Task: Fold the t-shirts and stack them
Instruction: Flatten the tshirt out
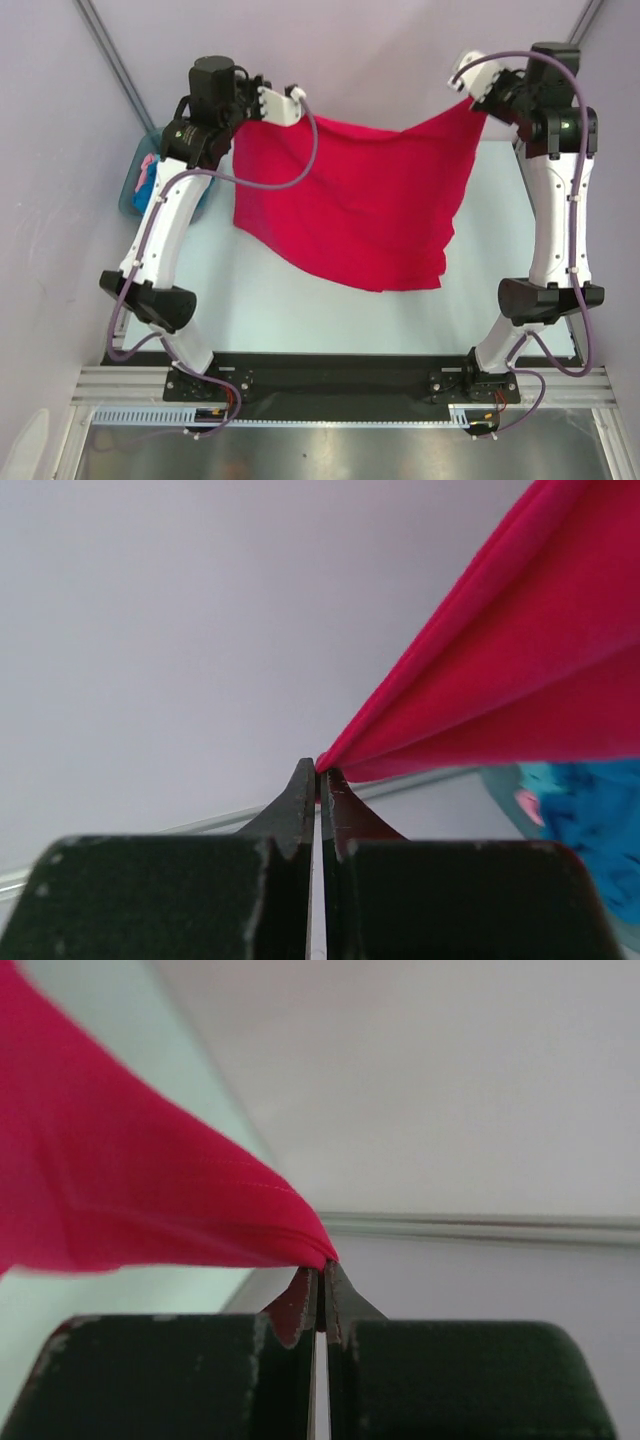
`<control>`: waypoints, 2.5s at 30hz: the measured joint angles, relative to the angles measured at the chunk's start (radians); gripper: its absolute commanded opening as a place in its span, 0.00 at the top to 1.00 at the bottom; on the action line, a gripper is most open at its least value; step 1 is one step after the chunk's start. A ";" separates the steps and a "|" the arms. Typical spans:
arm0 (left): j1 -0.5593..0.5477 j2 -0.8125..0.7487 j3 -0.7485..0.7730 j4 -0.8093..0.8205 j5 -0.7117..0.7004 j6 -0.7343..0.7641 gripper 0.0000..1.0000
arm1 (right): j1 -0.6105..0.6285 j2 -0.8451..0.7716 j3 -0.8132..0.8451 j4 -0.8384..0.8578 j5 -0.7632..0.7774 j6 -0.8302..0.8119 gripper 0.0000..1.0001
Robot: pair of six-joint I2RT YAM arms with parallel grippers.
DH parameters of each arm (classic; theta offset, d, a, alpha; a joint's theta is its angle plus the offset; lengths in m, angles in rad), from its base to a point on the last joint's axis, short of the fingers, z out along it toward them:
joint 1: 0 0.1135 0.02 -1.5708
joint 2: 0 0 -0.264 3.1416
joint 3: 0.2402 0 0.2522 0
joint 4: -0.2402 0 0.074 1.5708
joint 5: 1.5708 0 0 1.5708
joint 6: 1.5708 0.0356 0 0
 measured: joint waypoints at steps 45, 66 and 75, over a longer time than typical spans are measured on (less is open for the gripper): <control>0.071 -0.121 -0.769 1.680 -0.124 0.099 1.00 | 0.018 -0.214 -0.698 1.038 0.120 0.126 1.00; 0.035 -0.144 -0.698 -0.231 0.229 -0.143 1.00 | 0.006 0.174 -0.564 -0.315 -0.162 0.055 1.00; 0.028 -0.027 -0.530 -0.536 0.269 -0.150 1.00 | -0.022 0.190 -0.681 -0.337 0.049 -0.032 1.00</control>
